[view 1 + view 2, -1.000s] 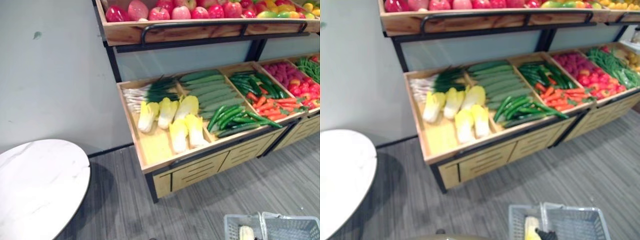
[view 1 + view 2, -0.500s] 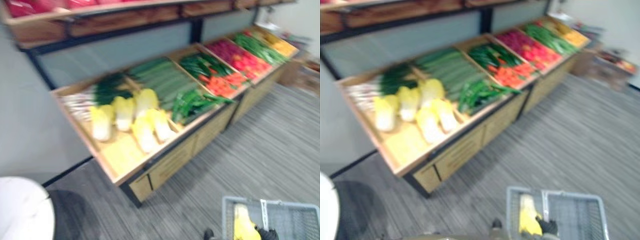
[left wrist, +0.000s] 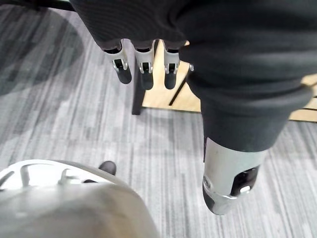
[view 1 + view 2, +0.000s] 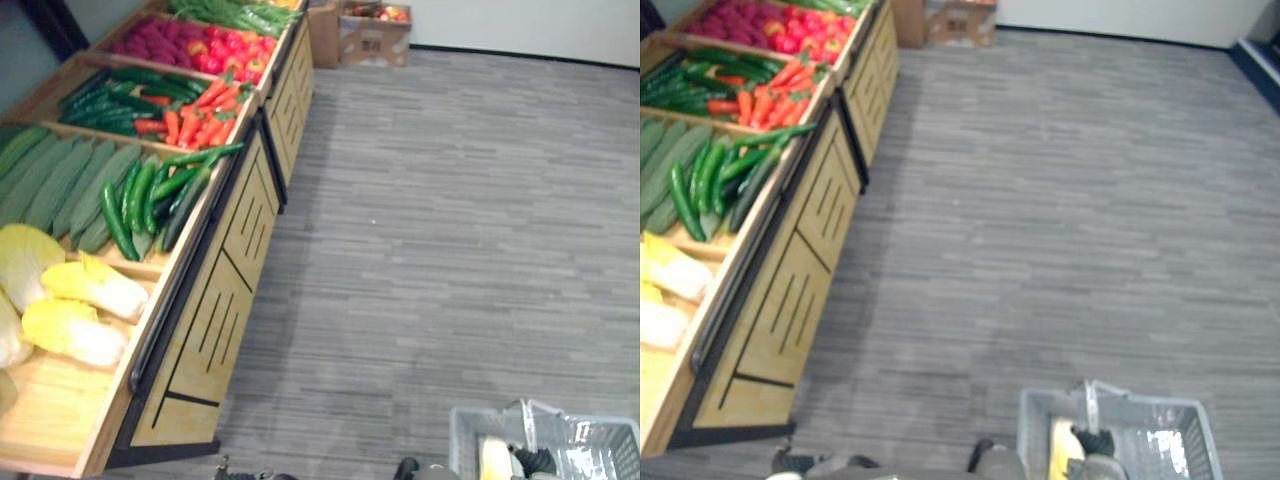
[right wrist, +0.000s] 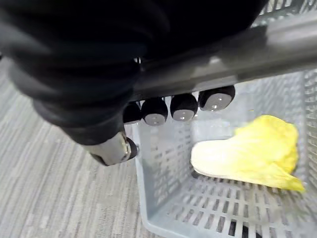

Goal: Pick vegetable in the basket

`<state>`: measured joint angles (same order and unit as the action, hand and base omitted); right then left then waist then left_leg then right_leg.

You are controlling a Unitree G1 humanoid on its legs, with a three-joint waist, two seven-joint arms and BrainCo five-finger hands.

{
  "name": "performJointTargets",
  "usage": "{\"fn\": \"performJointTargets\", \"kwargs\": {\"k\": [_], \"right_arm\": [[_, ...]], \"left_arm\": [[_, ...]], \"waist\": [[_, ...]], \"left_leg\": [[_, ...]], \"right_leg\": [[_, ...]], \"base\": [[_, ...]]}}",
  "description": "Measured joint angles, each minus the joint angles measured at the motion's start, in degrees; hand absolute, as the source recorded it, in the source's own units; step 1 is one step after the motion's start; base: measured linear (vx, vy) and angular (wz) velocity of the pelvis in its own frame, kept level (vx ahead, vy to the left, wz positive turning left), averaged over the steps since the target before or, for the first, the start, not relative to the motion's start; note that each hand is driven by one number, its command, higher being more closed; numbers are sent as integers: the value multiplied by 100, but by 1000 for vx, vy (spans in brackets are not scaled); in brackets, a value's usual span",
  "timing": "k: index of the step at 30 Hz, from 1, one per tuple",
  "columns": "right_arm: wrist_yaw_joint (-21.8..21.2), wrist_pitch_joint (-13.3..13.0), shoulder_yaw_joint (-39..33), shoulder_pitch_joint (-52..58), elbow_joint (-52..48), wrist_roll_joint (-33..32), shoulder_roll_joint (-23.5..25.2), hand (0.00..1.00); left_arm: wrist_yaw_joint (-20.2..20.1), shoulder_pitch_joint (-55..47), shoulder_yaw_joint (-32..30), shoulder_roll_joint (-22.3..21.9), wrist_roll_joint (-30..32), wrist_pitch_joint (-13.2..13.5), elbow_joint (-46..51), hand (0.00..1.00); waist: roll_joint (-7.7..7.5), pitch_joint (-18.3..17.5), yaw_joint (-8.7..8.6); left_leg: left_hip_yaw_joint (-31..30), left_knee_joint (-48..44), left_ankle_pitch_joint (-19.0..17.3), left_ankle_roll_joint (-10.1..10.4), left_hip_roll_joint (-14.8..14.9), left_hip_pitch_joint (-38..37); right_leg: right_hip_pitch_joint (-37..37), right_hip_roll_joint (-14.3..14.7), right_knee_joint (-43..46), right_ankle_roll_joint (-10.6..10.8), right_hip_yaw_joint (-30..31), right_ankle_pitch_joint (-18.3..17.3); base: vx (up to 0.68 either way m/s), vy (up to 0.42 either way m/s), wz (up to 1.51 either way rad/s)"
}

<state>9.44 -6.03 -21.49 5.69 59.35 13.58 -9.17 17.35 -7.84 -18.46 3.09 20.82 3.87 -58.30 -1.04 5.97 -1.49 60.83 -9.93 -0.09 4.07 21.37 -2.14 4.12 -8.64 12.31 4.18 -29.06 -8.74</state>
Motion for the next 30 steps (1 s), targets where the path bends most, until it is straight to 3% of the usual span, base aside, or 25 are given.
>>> {"fn": "performJointTargets", "kwargs": {"k": [2, 4, 6, 7, 8, 10, 13, 16, 20, 24, 27, 28, 30], "right_arm": [[-8, 0, 229, 182, -4, 1, 43, 100], [-6, -40, 236, 218, -57, -3, 58, 100], [0, -90, 248, 222, -115, -4, 7, 100], [7, -118, 296, 209, -130, -5, -49, 100], [10, -155, 308, 199, -153, -5, -58, 100], [7, -222, 343, 76, -204, -10, -186, 100], [-3, -225, 401, 85, -219, -11, -205, 100], [-2, -245, 394, 101, -241, -19, -190, 100], [3, -277, 404, -12, -242, -49, -101, 100], [29, -277, 406, -74, -267, -49, -113, 100], [16, -278, 404, -128, -263, -49, -124, 100], [13, -279, 399, -172, -262, -49, -155, 100], [23, -279, 308, -205, -259, -48, -168, 100]], "left_arm": [[35, 40, -18, -18, 4, -12, 4, 0], [45, 64, -26, -17, 1, -14, 7, 0], [55, 61, -25, -6, 1, -12, 11, 0], [72, 53, -26, 8, 1, -6, 19, 0], [92, 50, -23, 37, -2, -4, 19, 0], [209, -3, -10, -76, -112, 53, 4, 0], [240, -122, 4, -121, -256, 100, -1, 0], [239, -190, 3, -146, -246, 103, -6, 0], [237, -155, 6, -63, -213, 95, -39, 0], [234, -146, 64, -69, -213, 103, -41, 0], [208, -154, 76, -70, -212, 102, -77, 0], [178, -157, 105, -77, -212, 101, -107, 0], [131, -172, 182, -71, -212, 103, -102, 0]], "waist": [[103, -36, -35], [98, -1, -113], [80, 86, -142], [3, 138, -104], [-33, 152, -51], [33, 185, 18], [97, 208, 36], [218, 142, 56], [30, 210, 218], [130, 204, 317], [88, 230, 338], [89, 231, 342], [90, 238, 337]], "left_leg": [[-32, -499, 4, -1, 373, -10], [-63, -964, 20, 7, 661, -14], [-513, -1343, 189, -13, 776, -2], [-1265, -1616, 392, -34, 702, 165], [-1792, -1622, 325, 46, 559, 272], [-3480, -1190, -10, 249, -375, 431], [-4382, -313, -103, 318, -996, 527], [-4914, 379, -406, 310, -1166, 388], [-4867, 456, -453, 232, -1499, 499], [-4925, 356, -544, 101, -1672, 500], [-4933, 180, -707, 38, -1658, 540], [-4958, -98, -949, -17, -1633, 626], [-5061, -598, -1461, -124, -1648, 726]], "right_leg": [[-125, 181, -90, -36, 57, -17], [-225, 271, -132, -99, 72, -24], [-358, 276, -163, -134, 221, -39], [-434, 228, -255, -182, 460, -9], [-437, 175, -291, -207, 545, 9], [-412, -21, -478, -217, 981, 89], [-423, 9, -680, -102, 1196, 200], [-382, 90, -1034, 161, 1232, 467], [-406, -114, -1461, 299, 1300, 867], [-458, -247, -1466, 316, 1309, 873], [-457, -247, -1430, 365, 1342, 854], [-443, -272, -1332, 440, 1380, 798], [-258, -439, -600, 576, 1418, 338]], "base": [[-25, -150, -19], [-46, -123, -11], [-71, -74, -29], [-69, -27, -50], [-67, 2, -82], [-67, 114, -83], [-21, 179, -45], [67, 202, -6], [92, 198, -1], [55, 79, 3], [20, 21, -9], [19, 95, -7], [25, 124, -2]]}}
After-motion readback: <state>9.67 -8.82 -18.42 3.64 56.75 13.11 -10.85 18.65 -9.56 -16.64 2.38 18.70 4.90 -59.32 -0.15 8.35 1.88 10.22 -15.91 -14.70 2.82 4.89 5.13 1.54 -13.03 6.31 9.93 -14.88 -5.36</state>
